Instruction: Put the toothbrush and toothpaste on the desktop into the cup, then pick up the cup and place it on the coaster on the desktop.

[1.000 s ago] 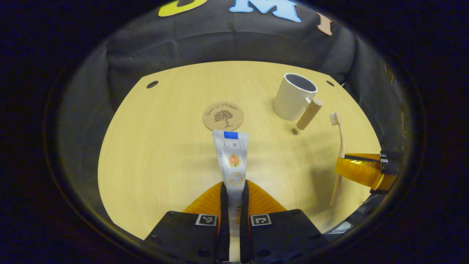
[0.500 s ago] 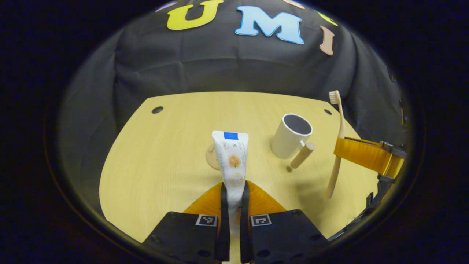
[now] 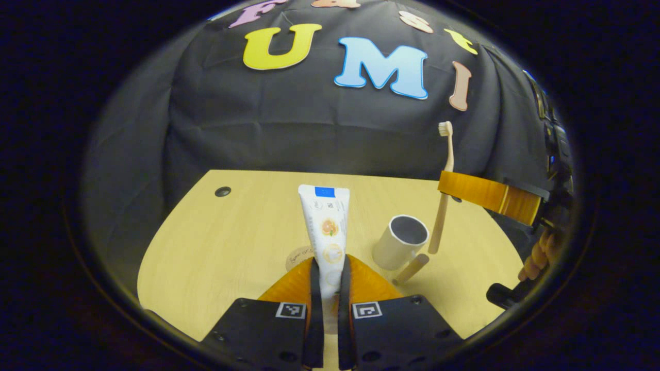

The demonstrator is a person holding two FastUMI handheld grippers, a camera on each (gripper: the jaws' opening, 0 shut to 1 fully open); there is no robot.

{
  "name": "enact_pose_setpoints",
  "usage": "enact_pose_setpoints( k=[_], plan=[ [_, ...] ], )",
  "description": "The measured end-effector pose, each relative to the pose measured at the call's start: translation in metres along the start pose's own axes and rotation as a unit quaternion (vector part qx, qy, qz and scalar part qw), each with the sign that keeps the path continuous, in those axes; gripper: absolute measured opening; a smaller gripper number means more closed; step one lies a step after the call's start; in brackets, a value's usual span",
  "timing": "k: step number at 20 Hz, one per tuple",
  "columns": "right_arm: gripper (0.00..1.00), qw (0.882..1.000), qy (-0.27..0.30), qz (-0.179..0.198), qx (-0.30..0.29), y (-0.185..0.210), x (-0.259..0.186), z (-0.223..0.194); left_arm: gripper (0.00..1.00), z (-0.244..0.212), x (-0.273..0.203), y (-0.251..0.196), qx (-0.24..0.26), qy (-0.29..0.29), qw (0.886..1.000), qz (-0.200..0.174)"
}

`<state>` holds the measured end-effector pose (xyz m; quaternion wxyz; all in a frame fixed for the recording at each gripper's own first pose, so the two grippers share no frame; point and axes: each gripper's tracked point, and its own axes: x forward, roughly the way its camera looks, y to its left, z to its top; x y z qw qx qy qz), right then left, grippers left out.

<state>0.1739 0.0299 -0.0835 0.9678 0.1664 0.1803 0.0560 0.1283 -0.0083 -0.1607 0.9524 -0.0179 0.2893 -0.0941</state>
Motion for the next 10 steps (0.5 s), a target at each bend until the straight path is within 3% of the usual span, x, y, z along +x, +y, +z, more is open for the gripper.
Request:
enact_pose_setpoints(
  k=[5,10],
  plan=[
    [0.02,0.999,-0.025,-0.014,-0.046,-0.011,0.033,-0.006,0.17,0.019,-0.001,0.004,-0.002,-0.03,1.0,0.008],
    [0.03,0.996,0.019,-0.042,-0.071,-0.028,0.057,-0.041,0.18,0.019,0.004,0.005,0.001,-0.03,0.999,0.012]
  ],
)
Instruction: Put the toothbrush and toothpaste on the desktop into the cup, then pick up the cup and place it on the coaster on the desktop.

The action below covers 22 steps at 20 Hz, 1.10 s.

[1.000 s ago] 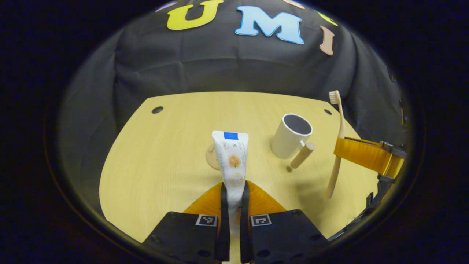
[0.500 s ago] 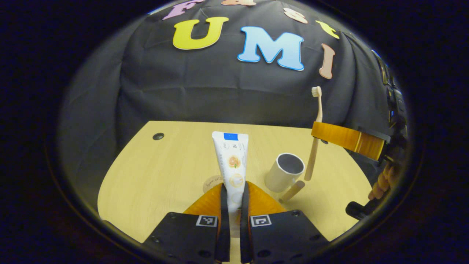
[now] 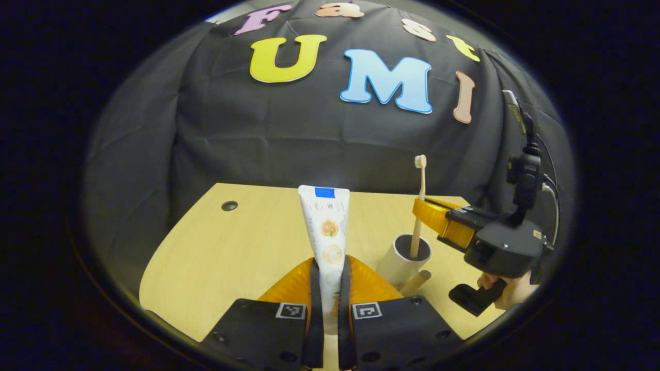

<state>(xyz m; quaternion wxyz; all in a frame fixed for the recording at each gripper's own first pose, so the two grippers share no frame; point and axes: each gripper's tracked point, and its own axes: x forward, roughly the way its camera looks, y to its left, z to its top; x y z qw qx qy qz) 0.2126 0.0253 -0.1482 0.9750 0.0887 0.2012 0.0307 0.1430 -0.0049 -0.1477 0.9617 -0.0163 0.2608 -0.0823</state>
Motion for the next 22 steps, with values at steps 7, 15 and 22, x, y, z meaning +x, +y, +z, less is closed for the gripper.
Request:
enact_pose_setpoints(
  k=[7,15,22],
  plan=[
    [0.07,0.998,0.054,-0.018,-0.022,-0.01,0.002,-0.029,0.18,-0.001,0.007,-0.008,-0.003,0.004,1.0,-0.005],
    [0.82,0.998,0.047,0.003,-0.038,-0.008,-0.023,-0.018,0.18,0.001,0.017,-0.022,-0.025,-0.001,0.999,-0.02],
    [0.86,1.0,-0.019,-0.003,-0.012,-0.016,-0.057,0.032,0.19,0.02,0.034,-0.045,-0.034,-0.04,0.997,-0.059]
  ],
)
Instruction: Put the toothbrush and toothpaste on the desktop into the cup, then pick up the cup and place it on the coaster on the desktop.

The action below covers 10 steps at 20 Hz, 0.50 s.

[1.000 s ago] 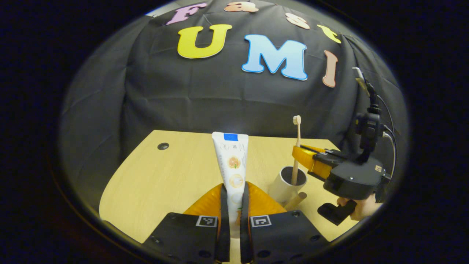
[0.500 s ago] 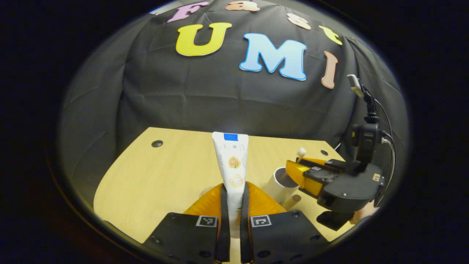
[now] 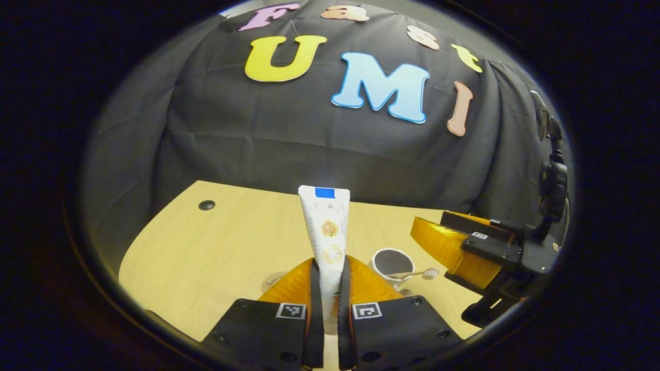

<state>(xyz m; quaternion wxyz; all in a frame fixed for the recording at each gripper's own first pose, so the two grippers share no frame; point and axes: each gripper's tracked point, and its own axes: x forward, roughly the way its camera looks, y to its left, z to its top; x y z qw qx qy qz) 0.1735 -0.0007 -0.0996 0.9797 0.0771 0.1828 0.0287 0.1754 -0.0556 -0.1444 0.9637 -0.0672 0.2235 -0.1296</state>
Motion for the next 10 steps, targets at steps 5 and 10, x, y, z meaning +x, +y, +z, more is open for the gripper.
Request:
enact_pose_setpoints(
  k=[5,10],
  plan=[
    [0.85,0.999,-0.026,-0.036,0.021,-0.028,-0.03,0.023,0.18,0.025,0.027,-0.029,0.01,-0.054,0.997,-0.054],
    [0.85,0.996,-0.017,-0.08,0.026,-0.064,-0.056,0.02,0.18,0.052,0.054,-0.061,0.007,-0.122,0.988,-0.099]
  ],
)
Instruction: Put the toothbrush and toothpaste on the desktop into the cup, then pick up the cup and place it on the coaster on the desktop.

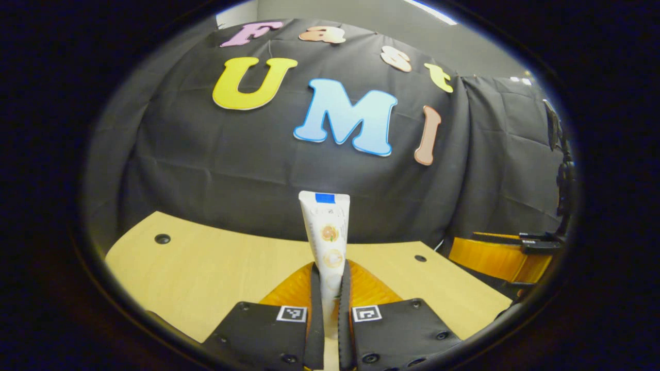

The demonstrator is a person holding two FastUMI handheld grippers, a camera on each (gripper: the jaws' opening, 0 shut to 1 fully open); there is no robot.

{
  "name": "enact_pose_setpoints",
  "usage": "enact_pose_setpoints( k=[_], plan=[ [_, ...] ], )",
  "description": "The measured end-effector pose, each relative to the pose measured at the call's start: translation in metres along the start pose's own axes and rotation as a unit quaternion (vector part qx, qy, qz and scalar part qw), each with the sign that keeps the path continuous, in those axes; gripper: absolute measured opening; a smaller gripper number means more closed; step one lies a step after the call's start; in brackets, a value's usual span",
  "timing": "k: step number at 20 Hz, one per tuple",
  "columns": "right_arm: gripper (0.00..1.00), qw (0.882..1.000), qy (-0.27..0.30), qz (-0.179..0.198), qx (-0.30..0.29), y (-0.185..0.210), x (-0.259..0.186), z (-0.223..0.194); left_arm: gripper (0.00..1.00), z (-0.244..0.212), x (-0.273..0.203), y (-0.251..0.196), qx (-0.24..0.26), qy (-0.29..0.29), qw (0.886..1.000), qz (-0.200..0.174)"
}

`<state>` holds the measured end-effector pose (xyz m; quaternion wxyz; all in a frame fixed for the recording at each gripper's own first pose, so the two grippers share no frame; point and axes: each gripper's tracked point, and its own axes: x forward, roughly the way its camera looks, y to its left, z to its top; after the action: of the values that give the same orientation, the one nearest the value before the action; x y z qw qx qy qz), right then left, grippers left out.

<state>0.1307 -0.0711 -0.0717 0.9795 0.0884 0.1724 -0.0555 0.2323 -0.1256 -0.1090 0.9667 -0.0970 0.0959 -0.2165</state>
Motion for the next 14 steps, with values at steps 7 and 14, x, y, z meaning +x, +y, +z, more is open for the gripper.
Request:
enact_pose_setpoints(
  k=[7,14],
  plan=[
    [0.86,0.999,0.027,-0.037,0.006,-0.031,-0.024,-0.019,0.18,-0.016,0.039,-0.029,-0.014,-0.039,0.997,-0.059],
    [0.85,0.996,0.071,-0.043,0.016,-0.031,-0.023,-0.054,0.18,-0.06,0.057,-0.045,0.035,-0.029,0.995,-0.089]
  ],
)
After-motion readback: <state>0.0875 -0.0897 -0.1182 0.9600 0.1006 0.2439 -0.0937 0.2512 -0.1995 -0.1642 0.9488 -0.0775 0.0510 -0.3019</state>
